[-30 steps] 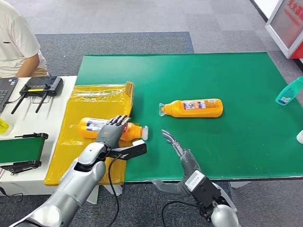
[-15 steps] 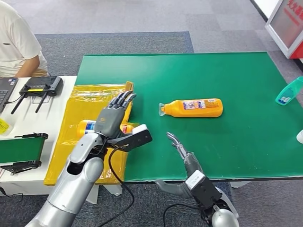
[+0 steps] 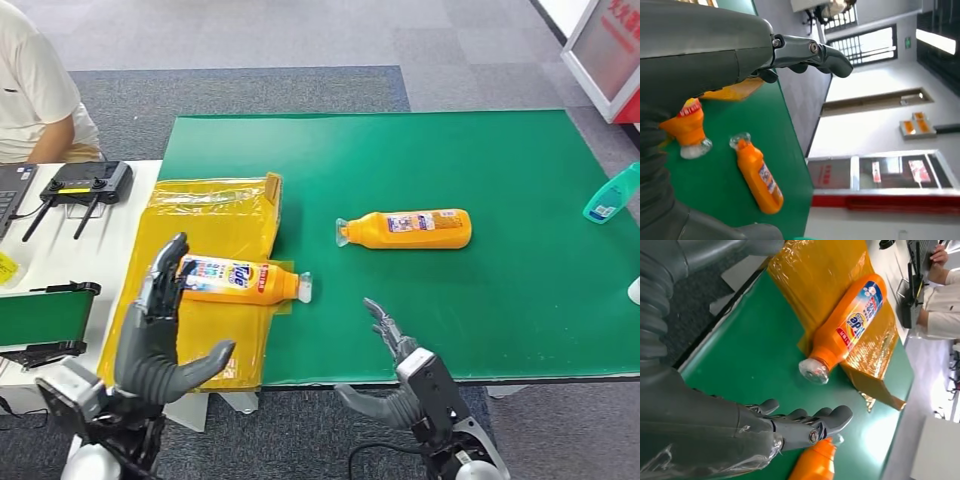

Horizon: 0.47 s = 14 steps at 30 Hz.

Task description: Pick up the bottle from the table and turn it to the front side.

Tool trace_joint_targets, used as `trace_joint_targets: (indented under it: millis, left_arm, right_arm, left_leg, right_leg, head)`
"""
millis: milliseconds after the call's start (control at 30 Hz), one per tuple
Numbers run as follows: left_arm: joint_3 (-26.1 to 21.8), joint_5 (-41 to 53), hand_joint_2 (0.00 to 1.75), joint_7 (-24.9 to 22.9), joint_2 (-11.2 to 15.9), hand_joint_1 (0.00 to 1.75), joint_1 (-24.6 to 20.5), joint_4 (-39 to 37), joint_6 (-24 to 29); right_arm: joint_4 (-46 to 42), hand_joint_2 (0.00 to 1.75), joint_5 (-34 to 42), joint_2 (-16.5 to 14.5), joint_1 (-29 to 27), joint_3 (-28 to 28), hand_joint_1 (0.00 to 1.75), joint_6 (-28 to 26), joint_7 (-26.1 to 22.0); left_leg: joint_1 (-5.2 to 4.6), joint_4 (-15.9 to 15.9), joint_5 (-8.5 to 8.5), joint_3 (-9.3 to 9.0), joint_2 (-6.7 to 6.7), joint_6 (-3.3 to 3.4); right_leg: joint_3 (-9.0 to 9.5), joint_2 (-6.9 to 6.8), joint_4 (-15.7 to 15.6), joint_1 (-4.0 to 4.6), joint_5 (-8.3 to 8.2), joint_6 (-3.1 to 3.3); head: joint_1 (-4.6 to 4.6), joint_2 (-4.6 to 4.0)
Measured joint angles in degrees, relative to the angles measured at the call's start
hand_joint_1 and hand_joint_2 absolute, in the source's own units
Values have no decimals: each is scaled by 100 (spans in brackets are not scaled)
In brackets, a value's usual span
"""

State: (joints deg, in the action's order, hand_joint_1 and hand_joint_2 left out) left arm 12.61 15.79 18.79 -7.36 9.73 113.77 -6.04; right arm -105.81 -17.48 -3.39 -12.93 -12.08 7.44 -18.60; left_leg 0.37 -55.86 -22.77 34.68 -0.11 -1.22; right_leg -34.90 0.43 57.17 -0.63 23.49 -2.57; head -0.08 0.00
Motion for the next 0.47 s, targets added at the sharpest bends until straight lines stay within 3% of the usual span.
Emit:
trace_joint_targets:
  millis: [233, 467]
  left_arm:
    - [-531, 102, 175, 87, -108, 0, 696, 449, -169]
    - [-720, -111, 175, 137, -164, 0, 993, 514, -347]
  right_arm:
    - [-7, 175, 336, -172, 4, 81, 0, 59, 266]
    - [-34, 175, 365, -249, 23, 116, 0, 58, 260]
  left_leg:
    - [0, 0, 0, -2, -1, 1]
    - [0, 0, 0, -3, -2, 1]
  right_leg:
    - [3, -1, 0, -1, -1, -1]
    - [7, -1, 0, -1, -2, -1]
  head:
    - [1, 0]
    - [1, 0]
